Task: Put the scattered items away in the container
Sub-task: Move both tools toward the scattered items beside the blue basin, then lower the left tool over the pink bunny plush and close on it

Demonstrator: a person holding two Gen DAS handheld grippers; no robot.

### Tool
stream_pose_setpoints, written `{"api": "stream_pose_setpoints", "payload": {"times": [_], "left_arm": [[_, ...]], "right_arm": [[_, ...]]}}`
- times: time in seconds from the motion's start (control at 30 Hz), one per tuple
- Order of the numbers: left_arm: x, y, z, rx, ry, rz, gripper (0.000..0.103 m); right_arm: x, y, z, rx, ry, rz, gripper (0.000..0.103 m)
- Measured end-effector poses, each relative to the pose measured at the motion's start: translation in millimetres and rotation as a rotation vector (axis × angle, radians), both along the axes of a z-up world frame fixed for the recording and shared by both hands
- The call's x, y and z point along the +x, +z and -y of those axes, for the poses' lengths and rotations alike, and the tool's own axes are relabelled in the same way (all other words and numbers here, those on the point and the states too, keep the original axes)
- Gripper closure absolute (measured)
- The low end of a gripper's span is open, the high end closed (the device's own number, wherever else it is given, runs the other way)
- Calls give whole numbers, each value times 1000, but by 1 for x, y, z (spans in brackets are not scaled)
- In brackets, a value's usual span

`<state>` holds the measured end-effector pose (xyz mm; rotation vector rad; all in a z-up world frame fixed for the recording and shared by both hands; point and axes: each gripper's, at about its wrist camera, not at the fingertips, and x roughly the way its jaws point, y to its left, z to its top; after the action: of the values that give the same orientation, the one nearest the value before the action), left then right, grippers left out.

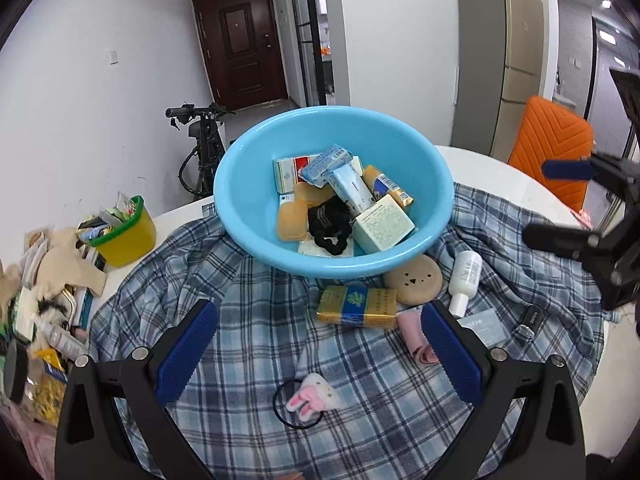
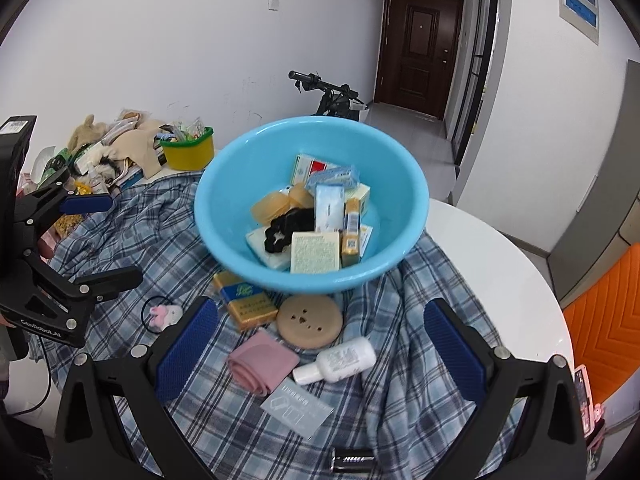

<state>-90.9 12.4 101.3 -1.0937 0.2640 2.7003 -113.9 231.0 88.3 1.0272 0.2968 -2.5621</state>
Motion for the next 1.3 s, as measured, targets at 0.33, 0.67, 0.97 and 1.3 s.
{"api": "stream_pose_setpoints", "payload": {"times": [0.33,0.67,0.97,1.3], "left_arm": [[25,-23,3,23,30,-2,0],[31,-82,13,49,81,102,0],[35,-113,21,21,104,151,0],[10,-132,19,-9,68,176,0]], "right_arm": [[32,-28,4,7,-15,8,0],[40,-68,3,-6,-67,35,0],[39,-102,3,-6,-89,82,0],[36,-119,-1,-25,-87,138,0]]}}
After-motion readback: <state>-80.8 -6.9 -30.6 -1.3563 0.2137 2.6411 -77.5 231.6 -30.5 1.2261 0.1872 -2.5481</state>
